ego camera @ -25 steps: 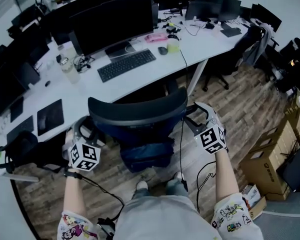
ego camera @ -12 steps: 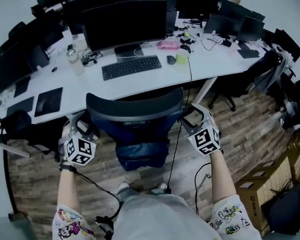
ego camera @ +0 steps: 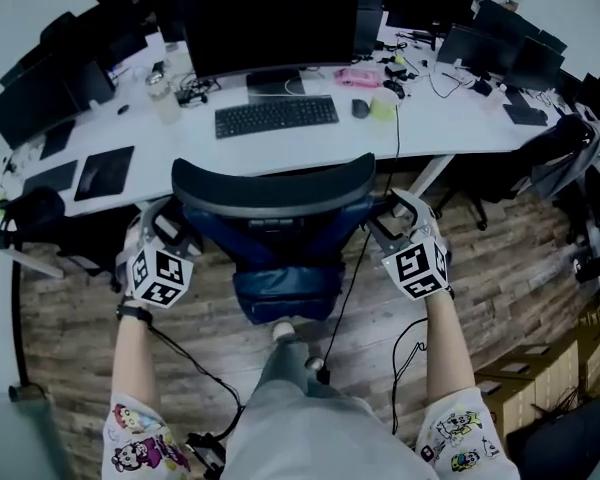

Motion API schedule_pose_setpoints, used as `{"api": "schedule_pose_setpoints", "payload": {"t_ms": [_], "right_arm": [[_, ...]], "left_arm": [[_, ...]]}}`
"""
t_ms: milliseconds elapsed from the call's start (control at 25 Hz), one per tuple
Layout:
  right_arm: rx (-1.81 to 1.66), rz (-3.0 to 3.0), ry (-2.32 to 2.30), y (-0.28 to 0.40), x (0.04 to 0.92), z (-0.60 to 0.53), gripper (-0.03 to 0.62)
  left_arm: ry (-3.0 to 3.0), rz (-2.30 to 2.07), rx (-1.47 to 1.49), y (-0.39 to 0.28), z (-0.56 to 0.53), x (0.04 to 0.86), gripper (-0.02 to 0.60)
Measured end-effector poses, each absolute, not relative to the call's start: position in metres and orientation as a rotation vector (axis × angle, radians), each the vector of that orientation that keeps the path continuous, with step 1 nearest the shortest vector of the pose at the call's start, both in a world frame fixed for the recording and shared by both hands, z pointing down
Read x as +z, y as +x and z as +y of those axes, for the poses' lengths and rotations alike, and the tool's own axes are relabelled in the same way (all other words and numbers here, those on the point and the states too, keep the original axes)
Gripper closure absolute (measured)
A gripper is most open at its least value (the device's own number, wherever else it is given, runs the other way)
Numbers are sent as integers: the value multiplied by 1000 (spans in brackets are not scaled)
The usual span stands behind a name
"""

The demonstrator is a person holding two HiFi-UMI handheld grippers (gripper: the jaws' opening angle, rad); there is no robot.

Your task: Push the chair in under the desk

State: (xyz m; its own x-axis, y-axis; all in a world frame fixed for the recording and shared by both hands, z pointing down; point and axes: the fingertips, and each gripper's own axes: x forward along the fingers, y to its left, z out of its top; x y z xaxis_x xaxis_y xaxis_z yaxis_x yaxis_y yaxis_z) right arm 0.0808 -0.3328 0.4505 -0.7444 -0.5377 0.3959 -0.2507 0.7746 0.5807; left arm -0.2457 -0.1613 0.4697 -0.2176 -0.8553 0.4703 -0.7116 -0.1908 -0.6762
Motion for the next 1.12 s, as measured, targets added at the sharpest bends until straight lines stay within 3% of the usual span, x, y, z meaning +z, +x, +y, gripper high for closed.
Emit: {"api": "schedule_pose_setpoints", "payload": {"t_ms": [1120], "right_arm": [[-680,-2371,595,57,449,-477,303]], "left_arm": [[-1819,1939,-1293,-252,-282,464,319]]}}
